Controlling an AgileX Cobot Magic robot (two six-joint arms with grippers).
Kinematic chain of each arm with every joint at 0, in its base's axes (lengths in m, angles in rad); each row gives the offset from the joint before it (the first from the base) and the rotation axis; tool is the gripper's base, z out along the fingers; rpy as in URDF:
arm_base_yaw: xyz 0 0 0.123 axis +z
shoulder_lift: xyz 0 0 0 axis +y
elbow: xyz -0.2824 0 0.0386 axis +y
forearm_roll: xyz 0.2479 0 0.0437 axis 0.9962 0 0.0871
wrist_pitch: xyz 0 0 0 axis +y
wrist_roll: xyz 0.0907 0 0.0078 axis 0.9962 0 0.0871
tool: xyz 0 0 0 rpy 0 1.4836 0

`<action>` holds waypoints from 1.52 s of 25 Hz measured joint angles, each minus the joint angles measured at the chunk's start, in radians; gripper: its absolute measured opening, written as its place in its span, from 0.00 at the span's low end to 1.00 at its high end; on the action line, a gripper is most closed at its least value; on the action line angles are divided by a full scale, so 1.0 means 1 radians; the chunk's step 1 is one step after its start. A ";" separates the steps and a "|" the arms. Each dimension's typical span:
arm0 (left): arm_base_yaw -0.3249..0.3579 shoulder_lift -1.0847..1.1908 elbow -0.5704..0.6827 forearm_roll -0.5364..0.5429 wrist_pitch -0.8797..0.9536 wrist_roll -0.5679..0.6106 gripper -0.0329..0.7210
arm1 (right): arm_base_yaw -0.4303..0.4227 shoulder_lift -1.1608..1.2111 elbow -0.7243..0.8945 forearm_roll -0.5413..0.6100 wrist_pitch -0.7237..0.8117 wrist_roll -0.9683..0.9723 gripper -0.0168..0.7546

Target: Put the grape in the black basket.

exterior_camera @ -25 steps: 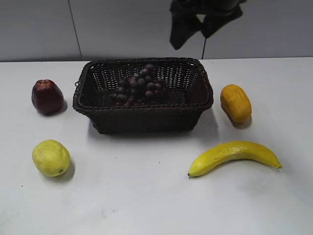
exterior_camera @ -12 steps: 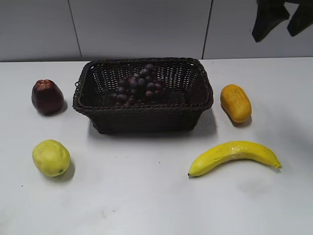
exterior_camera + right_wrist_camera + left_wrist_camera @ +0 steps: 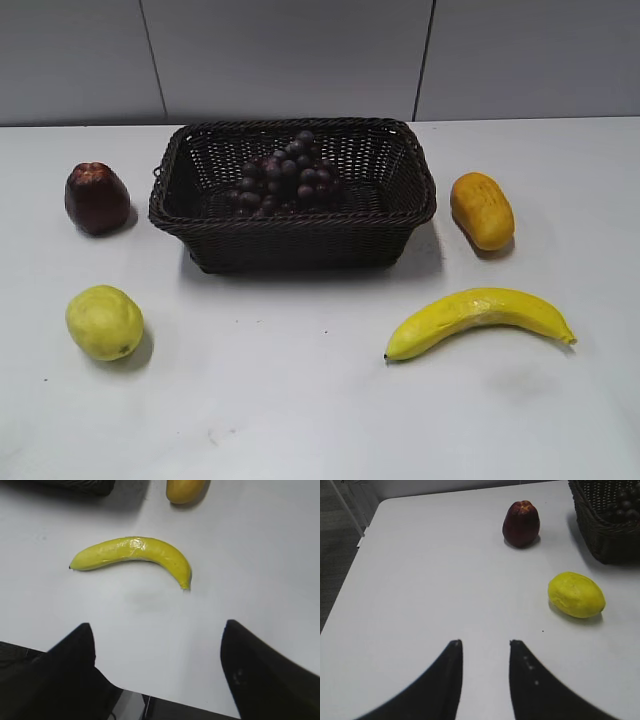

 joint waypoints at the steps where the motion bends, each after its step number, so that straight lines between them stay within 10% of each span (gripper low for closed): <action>1: 0.000 0.000 0.000 0.000 0.000 0.000 0.36 | 0.000 -0.064 0.036 0.000 -0.009 0.000 0.79; 15: 0.000 0.000 0.000 0.000 0.000 0.000 0.36 | 0.000 -0.742 0.447 -0.033 -0.082 -0.001 0.79; 38: 0.000 0.000 0.000 0.000 0.000 0.000 0.35 | 0.000 -0.805 0.590 -0.027 -0.105 -0.004 0.79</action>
